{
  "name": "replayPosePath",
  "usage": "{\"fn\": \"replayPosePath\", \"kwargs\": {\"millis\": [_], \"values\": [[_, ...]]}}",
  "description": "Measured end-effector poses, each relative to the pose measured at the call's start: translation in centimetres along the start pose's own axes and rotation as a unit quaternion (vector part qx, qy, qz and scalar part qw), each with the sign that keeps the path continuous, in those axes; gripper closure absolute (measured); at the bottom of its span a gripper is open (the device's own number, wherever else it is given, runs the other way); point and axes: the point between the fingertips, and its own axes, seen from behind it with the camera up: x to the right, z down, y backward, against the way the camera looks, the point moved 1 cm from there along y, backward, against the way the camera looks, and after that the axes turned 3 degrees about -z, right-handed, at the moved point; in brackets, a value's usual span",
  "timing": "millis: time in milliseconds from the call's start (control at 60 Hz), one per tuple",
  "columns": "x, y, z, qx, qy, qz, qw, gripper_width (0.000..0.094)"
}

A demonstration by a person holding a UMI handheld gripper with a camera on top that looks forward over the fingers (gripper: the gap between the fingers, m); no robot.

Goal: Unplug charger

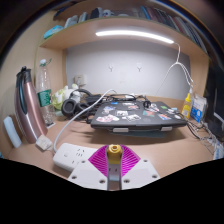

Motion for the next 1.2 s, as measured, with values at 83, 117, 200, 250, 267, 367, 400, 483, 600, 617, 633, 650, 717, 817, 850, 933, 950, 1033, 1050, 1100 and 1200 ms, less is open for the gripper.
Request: {"fn": "replayPosePath", "kwargs": {"millis": [83, 117, 200, 250, 267, 367, 400, 483, 600, 617, 633, 650, 717, 817, 850, 933, 950, 1033, 1050, 1100, 1200], "values": [[0.1, 1.5, -2.5, 0.037, -0.016, -0.004, 0.999, 0.0773], [0.7, 3.0, -5.3, 0.079, -0.004, 0.011, 0.997, 0.0776], [1.4, 6.4, -11.0, 0.145, 0.048, 0.038, 0.988, 0.0777], [1.4, 8.2, -13.3, 0.164, 0.038, 0.027, 0.985, 0.0777], [1.5, 8.7, -13.7, 0.166, 0.038, 0.027, 0.985, 0.0776], [3.0, 10.5, -14.4, 0.171, 0.046, 0.04, 0.983, 0.0776], [3.7, 10.7, -13.9, 0.161, 0.042, 0.04, 0.985, 0.0775], [5.1, 9.9, -10.5, 0.112, 0.026, 0.036, 0.993, 0.0776], [6.6, 7.7, -3.4, 0.019, 0.023, 0.035, 0.999, 0.0775], [6.6, 7.5, -2.6, 0.006, 0.022, 0.032, 0.999, 0.0775], [6.6, 7.3, -1.8, -0.003, 0.02, 0.029, 0.999, 0.0773], [6.7, 7.1, -1.2, -0.012, 0.019, 0.026, 0.999, 0.0771], [7.0, 6.5, 1.0, -0.047, 0.022, 0.021, 0.998, 0.0745], [7.4, 5.6, 3.2, -0.085, 0.009, 0.013, 0.996, 0.0734], [7.3, 5.3, 3.4, -0.091, 0.007, 0.01, 0.996, 0.0734], [7.7, 4.4, 4.1, -0.104, 0.003, 0.013, 0.994, 0.0717], [7.8, 4.2, 4.2, -0.107, 0.003, 0.014, 0.994, 0.0717], [8.0, 3.5, 4.4, -0.116, 0.003, 0.017, 0.993, 0.0693], [8.1, 3.3, 4.4, -0.115, 0.002, 0.018, 0.993, 0.0691], [8.2, 2.9, 4.3, -0.115, 0.0, 0.019, 0.993, 0.0664], [8.1, 2.4, 4.2, -0.116, 0.005, 0.014, 0.993, 0.0639]]}}
